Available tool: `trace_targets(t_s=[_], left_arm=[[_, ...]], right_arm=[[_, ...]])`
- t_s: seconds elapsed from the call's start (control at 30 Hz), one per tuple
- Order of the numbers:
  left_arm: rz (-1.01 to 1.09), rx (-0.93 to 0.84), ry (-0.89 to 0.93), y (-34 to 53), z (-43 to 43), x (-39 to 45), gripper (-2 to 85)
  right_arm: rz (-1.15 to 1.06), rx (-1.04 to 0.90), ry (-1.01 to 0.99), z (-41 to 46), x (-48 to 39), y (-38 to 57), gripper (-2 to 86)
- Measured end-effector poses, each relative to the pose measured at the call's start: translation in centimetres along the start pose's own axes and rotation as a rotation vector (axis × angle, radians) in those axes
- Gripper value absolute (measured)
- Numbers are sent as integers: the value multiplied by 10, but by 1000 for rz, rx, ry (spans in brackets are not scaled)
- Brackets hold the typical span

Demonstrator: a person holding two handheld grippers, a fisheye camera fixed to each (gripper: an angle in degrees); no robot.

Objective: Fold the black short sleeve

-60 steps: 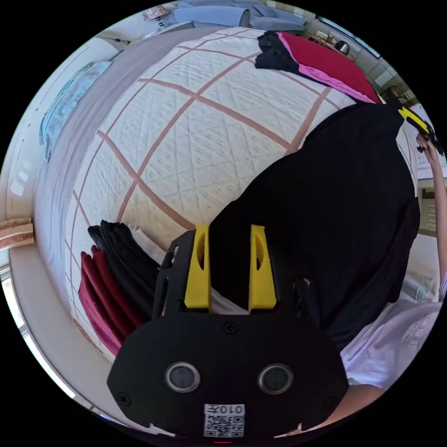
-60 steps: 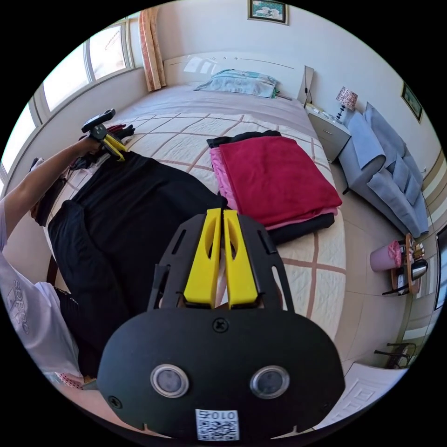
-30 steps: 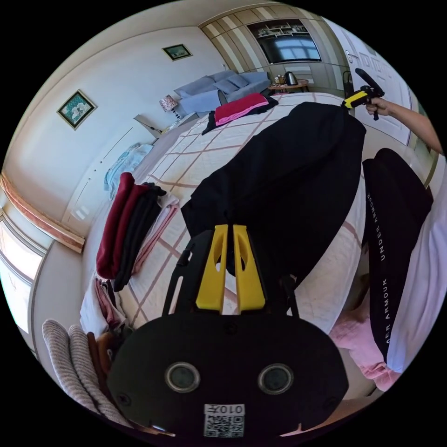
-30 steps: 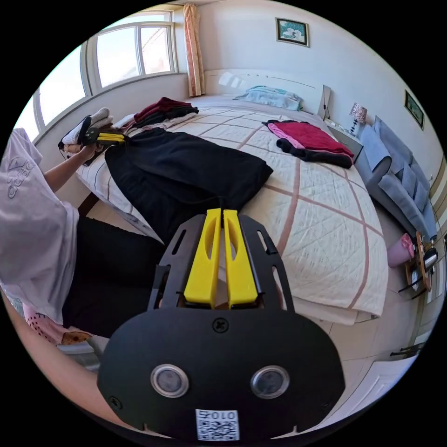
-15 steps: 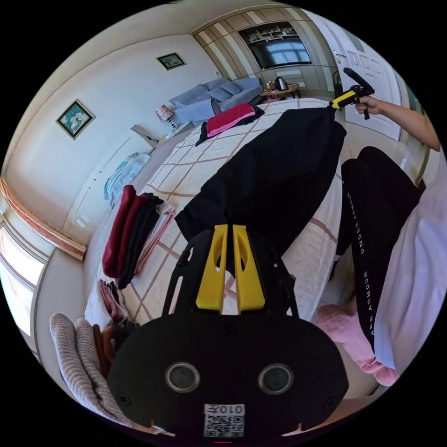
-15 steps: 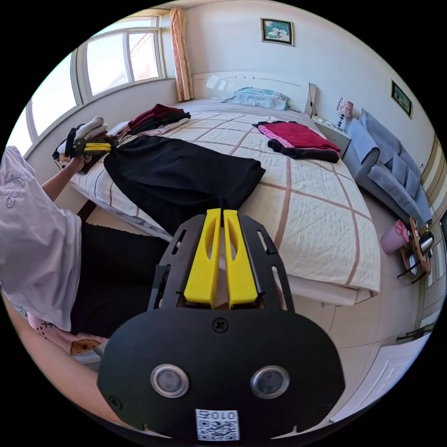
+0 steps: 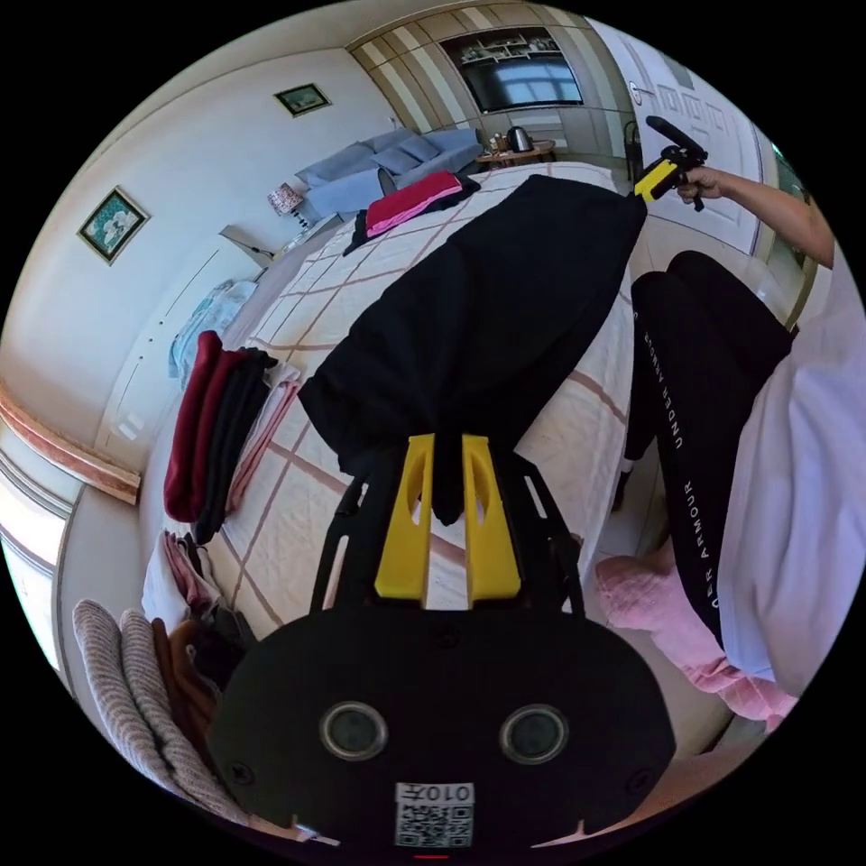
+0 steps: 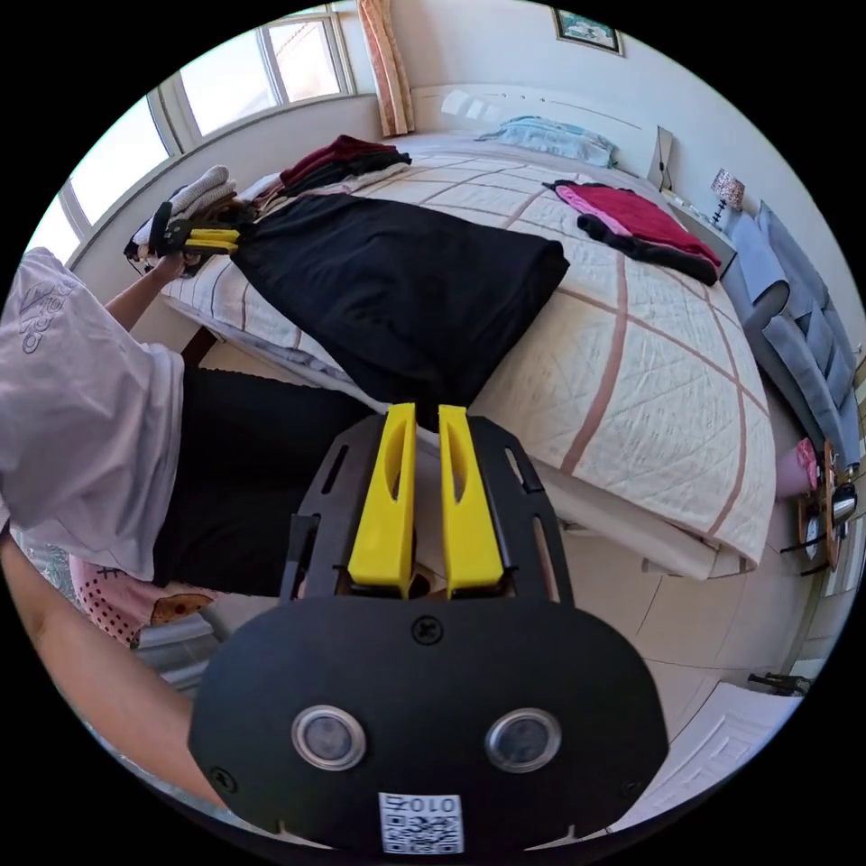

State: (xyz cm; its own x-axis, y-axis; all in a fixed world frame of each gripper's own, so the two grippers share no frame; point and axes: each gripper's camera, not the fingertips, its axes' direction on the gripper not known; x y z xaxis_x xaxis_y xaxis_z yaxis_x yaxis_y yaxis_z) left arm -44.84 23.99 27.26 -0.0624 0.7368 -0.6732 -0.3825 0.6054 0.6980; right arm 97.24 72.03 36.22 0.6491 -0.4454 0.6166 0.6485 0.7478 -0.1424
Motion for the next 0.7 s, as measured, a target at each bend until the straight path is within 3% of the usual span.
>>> trace_targets(t_s=[0.23, 0.37, 0.5, 0.7], left_arm=[[-392, 63, 53, 54, -41, -88, 104], [-593, 108, 11, 61, -54, -149, 96], [-657, 76, 38, 32, -24, -194, 84], [-809, 31, 299, 5, 57, -267, 71]], right_arm=[[155, 133, 112, -33, 39, 12, 50], [339, 337, 167, -53, 70, -3, 56], [432, 325, 79, -40, 96, -52, 65], [512, 182, -3, -4, 131, -101, 74]])
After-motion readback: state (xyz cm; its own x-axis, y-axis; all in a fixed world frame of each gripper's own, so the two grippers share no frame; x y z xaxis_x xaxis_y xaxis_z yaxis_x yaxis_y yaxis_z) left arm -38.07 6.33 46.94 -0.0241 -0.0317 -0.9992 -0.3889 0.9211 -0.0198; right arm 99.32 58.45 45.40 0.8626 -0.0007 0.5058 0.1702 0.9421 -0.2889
